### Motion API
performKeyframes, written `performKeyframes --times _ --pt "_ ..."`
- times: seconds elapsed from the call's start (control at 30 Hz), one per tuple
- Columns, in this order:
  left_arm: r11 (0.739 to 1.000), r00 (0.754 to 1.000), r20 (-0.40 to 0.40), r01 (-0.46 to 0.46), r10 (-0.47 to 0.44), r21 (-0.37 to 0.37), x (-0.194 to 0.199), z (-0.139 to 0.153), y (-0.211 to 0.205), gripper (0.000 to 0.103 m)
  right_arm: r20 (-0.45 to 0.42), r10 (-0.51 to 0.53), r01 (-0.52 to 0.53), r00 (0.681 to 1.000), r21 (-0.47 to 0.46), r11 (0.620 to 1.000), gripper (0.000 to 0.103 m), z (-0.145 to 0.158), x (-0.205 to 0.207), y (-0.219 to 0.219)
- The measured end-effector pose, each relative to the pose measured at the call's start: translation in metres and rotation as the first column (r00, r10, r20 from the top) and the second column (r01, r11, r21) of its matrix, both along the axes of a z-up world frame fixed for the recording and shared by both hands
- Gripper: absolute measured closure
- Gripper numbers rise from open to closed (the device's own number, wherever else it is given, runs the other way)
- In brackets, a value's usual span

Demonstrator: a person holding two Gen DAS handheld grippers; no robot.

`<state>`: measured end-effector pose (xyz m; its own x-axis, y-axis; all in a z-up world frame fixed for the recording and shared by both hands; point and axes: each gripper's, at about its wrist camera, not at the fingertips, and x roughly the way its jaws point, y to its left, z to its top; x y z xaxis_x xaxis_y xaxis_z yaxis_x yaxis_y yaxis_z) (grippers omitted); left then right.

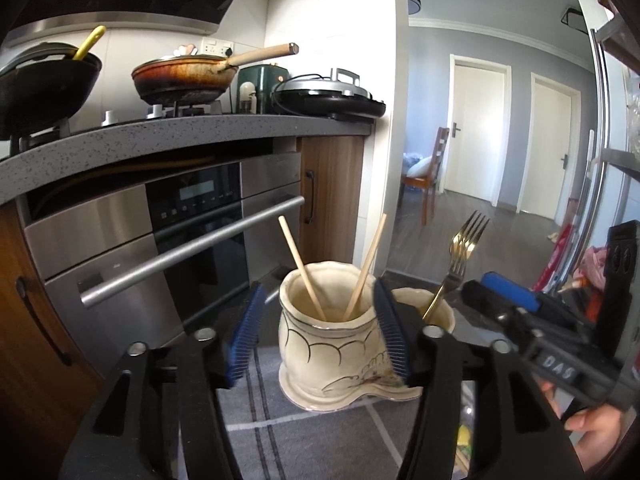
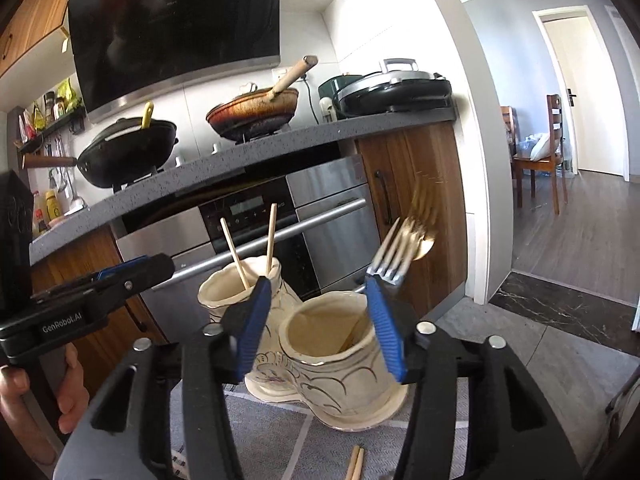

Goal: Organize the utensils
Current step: 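Withdraw both tools from the holder back over the table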

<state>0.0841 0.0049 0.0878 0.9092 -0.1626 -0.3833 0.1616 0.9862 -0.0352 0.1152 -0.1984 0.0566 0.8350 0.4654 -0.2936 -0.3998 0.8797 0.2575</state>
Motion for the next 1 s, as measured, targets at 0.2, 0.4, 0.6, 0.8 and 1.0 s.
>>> performKeyframes --times 0.2,0.4,0.6,0.8,1.0 --pt "1.000 1.000 0.021 0.006 -0.006 -0.020 -0.032 -0.006 0.005 0.020 -0.041 -0.025 0.025 0.999 0.003 1.000 0.018 0.003 -0.026 -0.028" --pt "1.000 1.000 0.027 0.013 -0.013 0.004 -0.068 -0.026 0.012 0.008 -0.106 -0.070 0.062 0.992 -0.075 0.995 0.010 -0.011 -0.051 -0.040" --pt "0.999 0.999 -0.045 0.029 -0.028 0.032 -0.086 -0.054 0.017 0.005 -0.179 -0.096 0.066 0.979 -0.167 0.984 0.005 -0.036 -0.072 -0.038" --pt "0.997 0.995 -0.102 0.026 -0.019 0.070 -0.091 -0.085 0.024 0.005 -0.264 -0.060 -0.004 0.963 -0.237 0.972 0.005 -0.062 -0.091 -0.011" --pt "0.998 0.992 -0.123 0.032 -0.024 0.062 -0.093 -0.102 0.033 0.005 -0.323 -0.018 -0.084 0.946 -0.297 0.951 0.006 -0.078 -0.100 0.025"
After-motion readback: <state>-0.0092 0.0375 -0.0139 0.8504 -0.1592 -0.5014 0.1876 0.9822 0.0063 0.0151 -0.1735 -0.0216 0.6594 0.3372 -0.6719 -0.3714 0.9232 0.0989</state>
